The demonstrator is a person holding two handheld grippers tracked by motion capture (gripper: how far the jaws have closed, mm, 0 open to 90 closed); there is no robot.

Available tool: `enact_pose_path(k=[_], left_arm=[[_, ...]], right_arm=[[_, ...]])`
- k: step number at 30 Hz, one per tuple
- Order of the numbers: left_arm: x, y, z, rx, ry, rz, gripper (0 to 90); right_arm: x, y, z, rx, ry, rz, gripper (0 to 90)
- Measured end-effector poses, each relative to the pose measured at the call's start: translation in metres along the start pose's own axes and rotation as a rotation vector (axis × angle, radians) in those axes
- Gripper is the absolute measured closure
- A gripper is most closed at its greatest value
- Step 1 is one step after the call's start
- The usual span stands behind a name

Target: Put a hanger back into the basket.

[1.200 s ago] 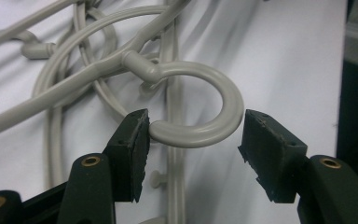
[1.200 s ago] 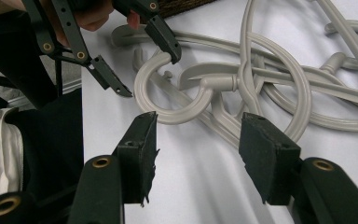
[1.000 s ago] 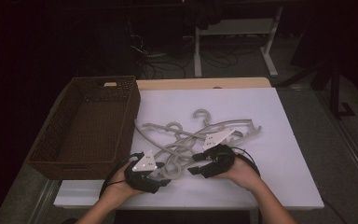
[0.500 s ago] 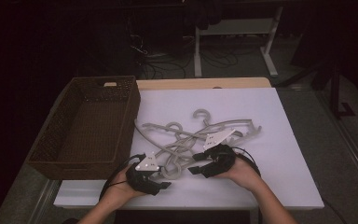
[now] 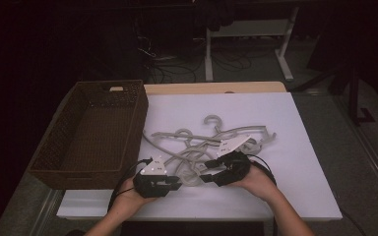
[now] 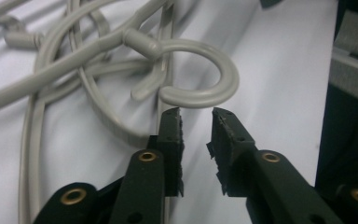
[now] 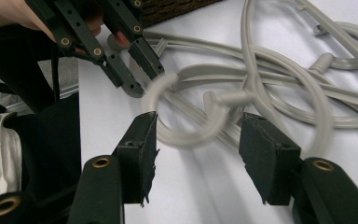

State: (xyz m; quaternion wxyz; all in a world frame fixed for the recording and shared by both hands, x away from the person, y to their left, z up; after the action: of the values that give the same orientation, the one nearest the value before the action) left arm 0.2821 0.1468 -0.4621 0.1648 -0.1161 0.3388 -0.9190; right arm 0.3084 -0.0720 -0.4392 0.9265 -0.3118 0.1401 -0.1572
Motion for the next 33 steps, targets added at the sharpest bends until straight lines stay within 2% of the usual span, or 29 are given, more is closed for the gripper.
enact_pose_path(k=[6, 13, 14, 19, 24, 28, 31, 33], left_arm=[[-0.001, 0.003, 0.0, -0.012, 0.001, 0.0, 75.2], [-0.002, 0.001, -0.001, -0.006, 0.001, 0.019, 71.7], [-0.005, 0.0, -0.003, -0.006, -0.005, 0.038, 71.7], [-0.01, -0.007, -0.005, 0.007, -0.017, 0.063, 64.2], [-0.012, -0.01, -0.006, 0.01, -0.027, 0.077, 56.2], [-0.012, -0.01, -0.006, 0.013, -0.026, 0.082, 53.6], [-0.011, -0.01, -0.006, 0.013, -0.025, 0.082, 52.5], [-0.011, -0.01, -0.006, 0.015, -0.024, 0.084, 51.4]], right_arm=[[-0.001, -0.004, -0.003, -0.001, -0.002, -0.009, 45.8], [-0.007, 0.009, -0.003, -0.021, -0.027, 0.02, 47.7], [-0.009, 0.011, -0.001, -0.02, -0.029, 0.028, 48.1], [-0.022, 0.037, 0.005, -0.071, -0.073, 0.07, 50.6], [-0.024, 0.051, 0.008, -0.098, -0.072, 0.063, 53.5], [-0.026, 0.06, 0.007, -0.132, -0.084, 0.05, 55.2], [-0.026, 0.065, 0.006, -0.157, -0.084, 0.05, 59.6], [-0.025, 0.066, 0.005, -0.166, -0.089, 0.044, 65.6]])
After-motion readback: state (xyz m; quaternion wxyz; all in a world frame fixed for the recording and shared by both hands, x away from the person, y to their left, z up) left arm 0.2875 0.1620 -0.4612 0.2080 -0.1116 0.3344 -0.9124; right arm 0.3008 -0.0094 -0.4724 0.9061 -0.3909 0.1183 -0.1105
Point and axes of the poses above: each handheld gripper's, and its own axes: y roughly forward along the jaws, z roughly out of its top, x roughly to its right, the point moved 4 cm from there along y, roughly forward along the jaws, and after that the axes turned 2 degrees about -z, right-handed, at the moved point
